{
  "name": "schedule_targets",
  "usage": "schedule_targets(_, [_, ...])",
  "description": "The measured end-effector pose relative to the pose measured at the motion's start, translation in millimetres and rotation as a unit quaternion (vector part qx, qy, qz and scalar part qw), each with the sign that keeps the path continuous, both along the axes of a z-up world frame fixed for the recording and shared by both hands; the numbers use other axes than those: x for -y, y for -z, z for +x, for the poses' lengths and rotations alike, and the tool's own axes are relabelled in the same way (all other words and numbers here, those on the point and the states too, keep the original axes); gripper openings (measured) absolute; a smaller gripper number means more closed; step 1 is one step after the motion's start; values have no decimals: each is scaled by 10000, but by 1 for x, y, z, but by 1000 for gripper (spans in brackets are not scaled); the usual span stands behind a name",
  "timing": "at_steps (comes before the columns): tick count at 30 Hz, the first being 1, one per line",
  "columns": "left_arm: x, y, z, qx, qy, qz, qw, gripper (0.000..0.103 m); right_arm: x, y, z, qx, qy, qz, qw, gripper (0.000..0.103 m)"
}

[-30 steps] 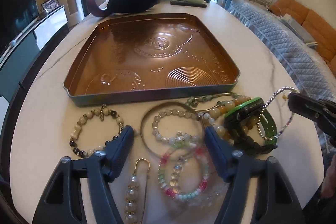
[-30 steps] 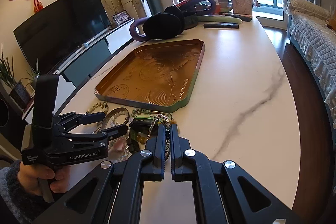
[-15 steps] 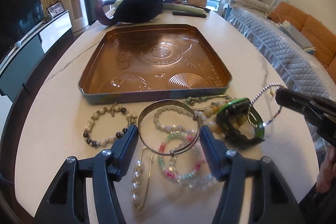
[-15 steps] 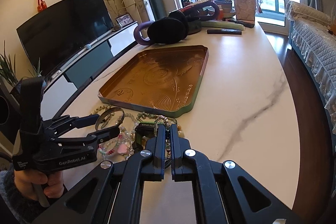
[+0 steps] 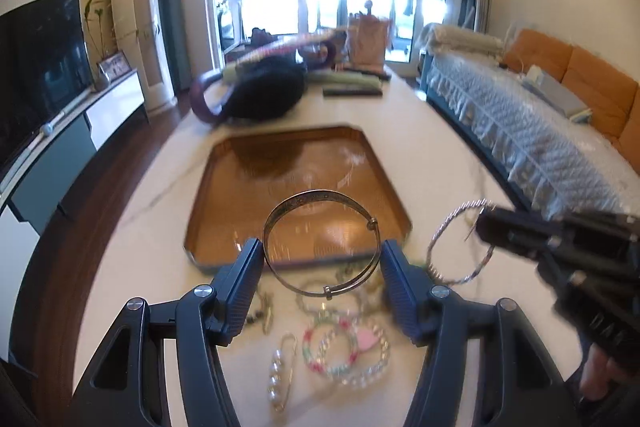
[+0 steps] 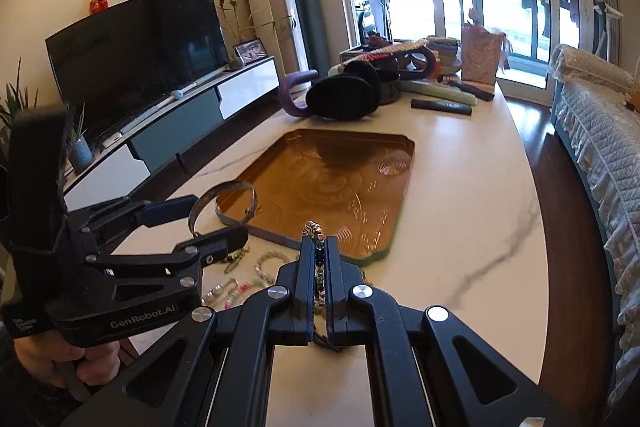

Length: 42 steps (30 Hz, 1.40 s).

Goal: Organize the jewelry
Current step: 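Carry the silver bangle with the left gripper into the copper tray and release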

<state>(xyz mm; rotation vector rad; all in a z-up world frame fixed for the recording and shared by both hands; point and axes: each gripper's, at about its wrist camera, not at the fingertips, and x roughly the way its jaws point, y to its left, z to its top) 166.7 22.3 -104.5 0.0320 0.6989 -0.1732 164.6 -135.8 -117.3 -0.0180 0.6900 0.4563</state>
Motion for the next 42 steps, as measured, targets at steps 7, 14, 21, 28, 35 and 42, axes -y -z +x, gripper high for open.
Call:
schedule_targets(7, [-9,-29,18,364,-51,29,9993,61,-11,-34,15,346,25,-35,9994,4])
schedule_targets(14, [-30,-21,43,299,-317,-186,9989,61,-23,-51,42,466,25,139,9988,4])
schedule_targets(21, [-48,4,60,38,-550,-483,9973,61,-30,-34,60,311,126,384,9987,4])
schedule_targets(28, [-48,17,79,-87,-490,-214,9985,61,-31,7,84,-35,0,236,9997,4])
schedule_targets(35, [-53,40,106,-476,-567,-201,9971,61,-23,41,107,-435,-151,213,9987,4])
schedule_targets(42, [-53,74,131,-966,-672,-267,9927,61,-21,67,126,-668,-165,143,9975,4])
